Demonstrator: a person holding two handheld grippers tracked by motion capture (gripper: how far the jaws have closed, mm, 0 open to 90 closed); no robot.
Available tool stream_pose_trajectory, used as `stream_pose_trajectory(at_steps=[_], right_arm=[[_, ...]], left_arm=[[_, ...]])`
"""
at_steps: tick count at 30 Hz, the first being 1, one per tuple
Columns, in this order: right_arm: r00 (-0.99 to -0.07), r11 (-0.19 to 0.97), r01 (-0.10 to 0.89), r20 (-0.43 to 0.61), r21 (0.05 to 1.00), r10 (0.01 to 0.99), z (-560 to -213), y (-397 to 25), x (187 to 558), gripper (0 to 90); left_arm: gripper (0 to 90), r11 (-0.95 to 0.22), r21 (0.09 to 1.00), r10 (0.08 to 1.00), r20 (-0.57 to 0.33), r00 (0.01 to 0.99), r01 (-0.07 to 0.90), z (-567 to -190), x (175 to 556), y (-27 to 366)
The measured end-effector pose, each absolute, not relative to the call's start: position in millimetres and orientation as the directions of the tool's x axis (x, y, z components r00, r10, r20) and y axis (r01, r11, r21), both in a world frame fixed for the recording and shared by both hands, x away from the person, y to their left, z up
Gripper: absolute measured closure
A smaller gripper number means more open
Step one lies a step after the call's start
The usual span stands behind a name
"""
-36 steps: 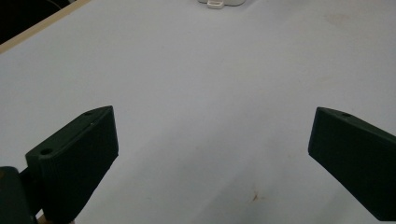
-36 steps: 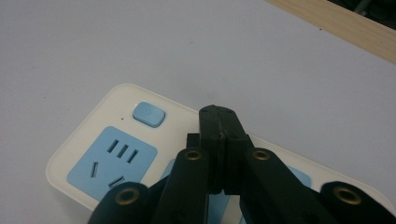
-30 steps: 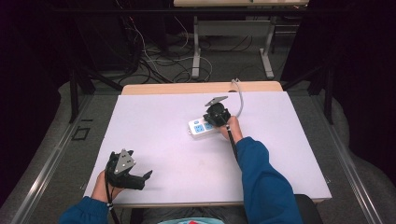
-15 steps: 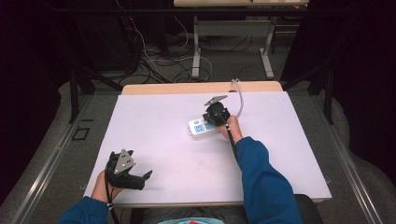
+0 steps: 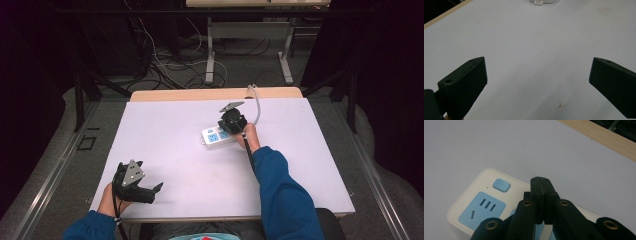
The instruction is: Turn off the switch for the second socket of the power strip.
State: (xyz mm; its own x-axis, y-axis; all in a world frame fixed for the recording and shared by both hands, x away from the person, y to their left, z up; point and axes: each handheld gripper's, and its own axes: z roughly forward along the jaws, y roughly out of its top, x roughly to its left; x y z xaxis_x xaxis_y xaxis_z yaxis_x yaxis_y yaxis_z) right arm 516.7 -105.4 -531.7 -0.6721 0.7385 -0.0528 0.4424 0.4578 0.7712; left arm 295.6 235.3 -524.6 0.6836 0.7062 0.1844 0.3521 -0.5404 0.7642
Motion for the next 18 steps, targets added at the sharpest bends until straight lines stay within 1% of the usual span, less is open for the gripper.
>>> stream_pose_trajectory(at_steps=[4, 5, 6, 7, 8, 9, 10, 11, 13, 14, 17, 18], right_arm=[[-0.672, 0.431, 0.43, -0.038, 0.793, 0.74, -529, -107, 517, 88.6], [-0.672, 0.467, 0.476, -0.034, 0.745, 0.74, -523, -109, 515, 87.2], [-0.671, 0.431, 0.44, -0.031, 0.788, 0.741, -525, -109, 517, 84.8], [-0.672, 0.427, 0.443, -0.023, 0.788, 0.74, -524, -109, 516, 80.0], [-0.676, 0.418, 0.445, -0.009, 0.792, 0.737, -522, -110, 516, 65.9], [-0.676, 0.418, 0.445, -0.009, 0.792, 0.737, -522, -110, 516, 65.9], [-0.682, 0.42, 0.445, -0.005, 0.791, 0.731, -521, -110, 516, 58.3], [-0.684, 0.419, 0.446, 0.0, 0.791, 0.729, -520, -111, 516, 52.7], [-0.688, 0.414, 0.446, 0.009, 0.794, 0.725, -517, -113, 514, 37.3], [-0.691, 0.411, 0.447, 0.015, 0.794, 0.722, -517, -113, 514, 31.4], [-0.708, 0.415, 0.456, 0.037, 0.787, 0.706, -514, -116, 512, 17.0], [-0.707, 0.416, 0.458, 0.039, 0.785, 0.706, -513, -117, 511, 14.6]], left_arm=[[1.4, -0.542, 0.763, 0.705, 0.186, 0.684, 0.351, -524, 296, 235], [1.4, -0.542, 0.764, 0.705, 0.186, 0.684, 0.351, -524, 296, 235], [1.4, -0.54, 0.764, 0.706, 0.183, 0.684, 0.353, -525, 296, 235], [1.4, -0.542, 0.763, 0.705, 0.186, 0.684, 0.351, -524, 296, 235], [1.4, -0.542, 0.763, 0.705, 0.186, 0.684, 0.351, -524, 296, 235], [1.4, -0.542, 0.764, 0.705, 0.186, 0.684, 0.351, -524, 296, 235], [1.4, -0.546, 0.76, 0.704, 0.189, 0.685, 0.351, -524, 296, 236], [1.4, -0.545, 0.762, 0.704, 0.188, 0.685, 0.351, -524, 296, 236], [1.4, -0.546, 0.76, 0.704, 0.189, 0.685, 0.352, -524, 296, 236], [1.4, -0.542, 0.764, 0.705, 0.185, 0.685, 0.351, -524, 296, 235], [1.4, -0.545, 0.762, 0.703, 0.188, 0.686, 0.35, -524, 296, 236], [1.4, -0.545, 0.762, 0.703, 0.187, 0.686, 0.35, -524, 296, 236]])
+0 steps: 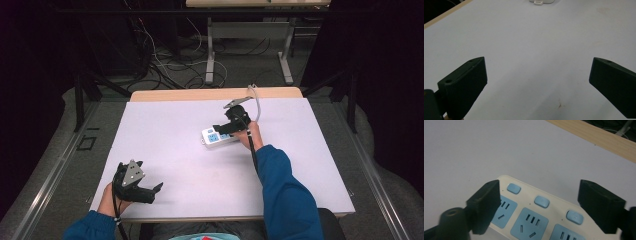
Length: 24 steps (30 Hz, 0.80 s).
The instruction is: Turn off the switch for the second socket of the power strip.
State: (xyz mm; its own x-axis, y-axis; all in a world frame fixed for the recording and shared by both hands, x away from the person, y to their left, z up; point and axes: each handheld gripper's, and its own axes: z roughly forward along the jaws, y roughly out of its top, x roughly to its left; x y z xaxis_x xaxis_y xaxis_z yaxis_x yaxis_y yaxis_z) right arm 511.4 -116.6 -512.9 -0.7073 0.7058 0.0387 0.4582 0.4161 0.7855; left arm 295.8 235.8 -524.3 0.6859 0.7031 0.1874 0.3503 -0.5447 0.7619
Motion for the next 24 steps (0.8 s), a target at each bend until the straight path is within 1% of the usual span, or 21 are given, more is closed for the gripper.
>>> stream_pose_trajectory(at_steps=[5, 9, 10, 11, 16, 17, 24], right_arm=[[-0.733, 0.422, 0.46, 0.065, 0.781, 0.678, -511, -117, 508, 0.0], [-0.743, 0.433, 0.447, 0.056, 0.783, 0.666, -510, -116, 506, 0.0], [-0.74, 0.424, 0.464, 0.077, 0.778, 0.668, -509, -115, 504, 0.0], [-0.744, 0.437, 0.454, 0.06, 0.777, 0.665, -509, -116, 504, 0.0], [-0.751, 0.449, 0.459, 0.064, 0.767, 0.657, -507, -118, 500, 0.0], [-0.747, 0.435, 0.451, 0.064, 0.779, 0.661, -507, -118, 500, 0.0], [-0.756, 0.449, 0.439, 0.05, 0.778, 0.653, -503, -122, 493, 0.0]], left_arm=[[1.4, -0.544, 0.762, 0.704, 0.187, 0.685, 0.351, -524, 296, 236], [1.3, -0.546, 0.762, 0.702, 0.189, 0.687, 0.349, -524, 296, 236], [1.3, -0.546, 0.762, 0.702, 0.188, 0.687, 0.349, -524, 296, 236], [1.3, -0.544, 0.762, 0.703, 0.185, 0.687, 0.351, -524, 295, 236], [1.3, -0.546, 0.761, 0.702, 0.187, 0.687, 0.35, -524, 295, 236], [1.3, -0.546, 0.761, 0.702, 0.188, 0.687, 0.35, -524, 295, 236], [1.4, -0.544, 0.762, 0.704, 0.185, 0.686, 0.352, -524, 295, 236]])
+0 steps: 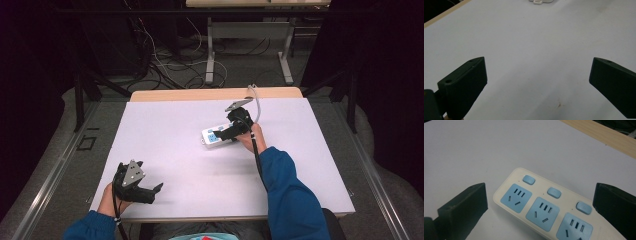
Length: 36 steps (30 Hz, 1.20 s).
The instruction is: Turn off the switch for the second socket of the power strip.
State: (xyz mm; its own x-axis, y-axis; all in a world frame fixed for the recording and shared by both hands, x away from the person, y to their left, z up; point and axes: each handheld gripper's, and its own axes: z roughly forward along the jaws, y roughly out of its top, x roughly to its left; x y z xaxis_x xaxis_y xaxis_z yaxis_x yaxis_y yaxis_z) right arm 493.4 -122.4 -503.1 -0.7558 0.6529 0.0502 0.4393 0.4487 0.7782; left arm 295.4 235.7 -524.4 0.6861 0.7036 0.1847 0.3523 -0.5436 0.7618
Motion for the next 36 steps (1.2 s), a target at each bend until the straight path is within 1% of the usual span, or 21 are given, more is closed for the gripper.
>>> stream_pose_trajectory(at_steps=[12, 20, 36], right_arm=[[-0.764, 0.436, 0.42, 0.051, 0.796, 0.643, -490, -133, 477, 0.0], [-0.765, 0.428, 0.412, 0.051, 0.804, 0.641, -483, -148, 461, 0.0], [-0.746, 0.416, 0.407, 0.033, 0.814, 0.665, -479, -183, 426, 0.0]], left_arm=[[1.3, -0.547, 0.761, 0.701, 0.19, 0.687, 0.348, -524, 295, 236], [1.3, -0.548, 0.76, 0.701, 0.191, 0.687, 0.348, -524, 295, 236], [1.2, -0.553, 0.758, 0.699, 0.195, 0.688, 0.347, -523, 295, 236]])
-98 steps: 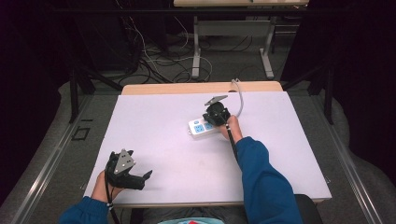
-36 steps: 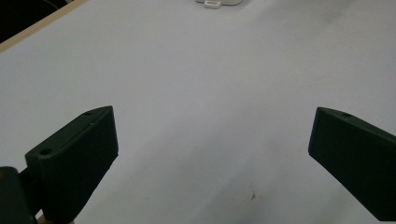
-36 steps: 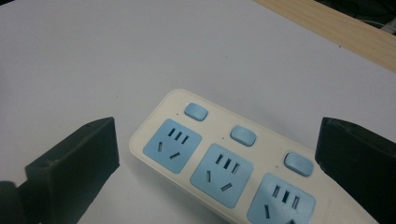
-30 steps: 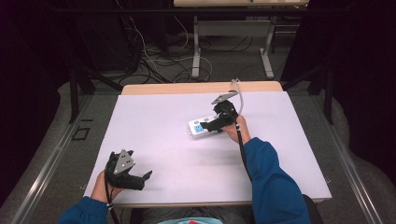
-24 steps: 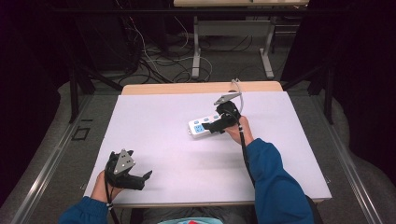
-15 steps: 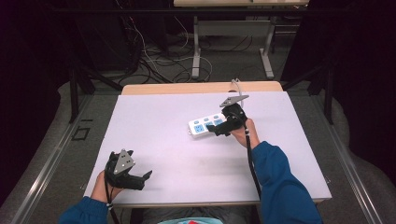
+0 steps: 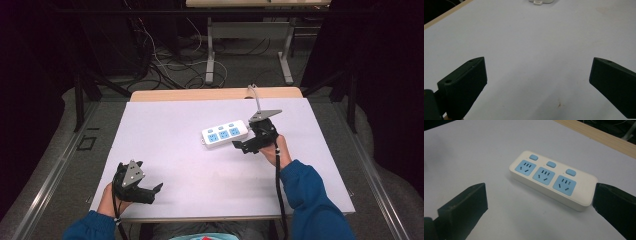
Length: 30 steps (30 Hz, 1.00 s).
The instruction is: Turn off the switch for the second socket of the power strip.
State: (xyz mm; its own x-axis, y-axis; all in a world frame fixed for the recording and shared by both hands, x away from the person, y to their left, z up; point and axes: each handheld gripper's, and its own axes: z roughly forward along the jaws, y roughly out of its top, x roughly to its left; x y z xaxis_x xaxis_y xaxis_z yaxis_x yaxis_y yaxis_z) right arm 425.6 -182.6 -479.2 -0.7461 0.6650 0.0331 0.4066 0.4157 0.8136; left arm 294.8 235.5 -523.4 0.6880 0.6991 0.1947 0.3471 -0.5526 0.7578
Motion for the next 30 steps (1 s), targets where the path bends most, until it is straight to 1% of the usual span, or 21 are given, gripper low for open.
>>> stream_pose_trajectory(at_steps=[12, 30], right_arm=[[-0.721, 0.406, 0.421, 0.028, 0.811, 0.692, -484, -210, 402, 0.0], [-0.699, 0.436, 0.437, -0.008, 0.786, 0.715, -493, -232, 370, 0.0]], left_arm=[[1.2, -0.549, 0.76, 0.7, 0.191, 0.688, 0.348, -524, 295, 235], [1.2, -0.557, 0.757, 0.696, 0.199, 0.69, 0.343, -524, 296, 235]])
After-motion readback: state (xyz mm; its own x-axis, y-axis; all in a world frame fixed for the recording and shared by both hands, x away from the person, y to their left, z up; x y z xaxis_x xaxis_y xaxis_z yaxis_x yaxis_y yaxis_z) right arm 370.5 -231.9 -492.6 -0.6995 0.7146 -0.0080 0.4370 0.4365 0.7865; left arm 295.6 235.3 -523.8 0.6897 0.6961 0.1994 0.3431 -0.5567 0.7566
